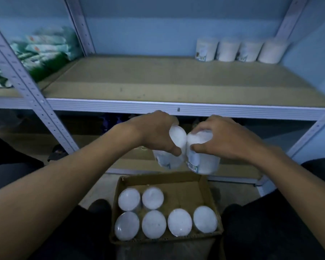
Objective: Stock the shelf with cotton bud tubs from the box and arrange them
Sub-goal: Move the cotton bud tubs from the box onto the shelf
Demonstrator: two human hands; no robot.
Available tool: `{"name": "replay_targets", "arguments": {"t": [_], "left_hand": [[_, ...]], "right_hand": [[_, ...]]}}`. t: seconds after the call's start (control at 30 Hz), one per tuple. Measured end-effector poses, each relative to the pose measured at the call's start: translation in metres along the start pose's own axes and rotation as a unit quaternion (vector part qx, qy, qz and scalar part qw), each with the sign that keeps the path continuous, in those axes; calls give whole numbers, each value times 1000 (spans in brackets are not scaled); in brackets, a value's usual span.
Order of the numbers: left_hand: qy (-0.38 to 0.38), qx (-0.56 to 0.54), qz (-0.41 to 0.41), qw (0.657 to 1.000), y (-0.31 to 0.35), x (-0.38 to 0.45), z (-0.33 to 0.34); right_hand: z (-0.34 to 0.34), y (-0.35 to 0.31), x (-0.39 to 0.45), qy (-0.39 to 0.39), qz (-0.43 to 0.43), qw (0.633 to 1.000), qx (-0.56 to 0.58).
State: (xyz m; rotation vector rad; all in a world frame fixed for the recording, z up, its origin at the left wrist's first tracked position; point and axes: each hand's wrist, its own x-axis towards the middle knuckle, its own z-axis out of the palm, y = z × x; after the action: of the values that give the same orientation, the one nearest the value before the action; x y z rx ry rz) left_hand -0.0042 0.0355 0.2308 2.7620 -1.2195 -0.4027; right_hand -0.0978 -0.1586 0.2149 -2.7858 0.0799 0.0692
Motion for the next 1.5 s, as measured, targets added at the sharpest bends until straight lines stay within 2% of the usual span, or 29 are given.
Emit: {"name": "replay_targets", "arguments": {"t": [0.2,0.4,0.57,1.07,1.5], "left_hand": [[55,58,-12,997,13,-8,-90],[66,109,-34,991,17,4,-165],[63,131,-48,988,12,25,-196],[6,94,-63,994,-22,90,-166],[5,59,-63,996,-31,95,-155]], "right_hand": [[-76,-26,11,105,-29,994,-26],[-133,-39,44,159,-46,986,-34],[-153,-42,77,175,-41,983,-25],[-117,-22,128,131,14,991,-37],[-108,-16,127,111,32,992,-52]]}}
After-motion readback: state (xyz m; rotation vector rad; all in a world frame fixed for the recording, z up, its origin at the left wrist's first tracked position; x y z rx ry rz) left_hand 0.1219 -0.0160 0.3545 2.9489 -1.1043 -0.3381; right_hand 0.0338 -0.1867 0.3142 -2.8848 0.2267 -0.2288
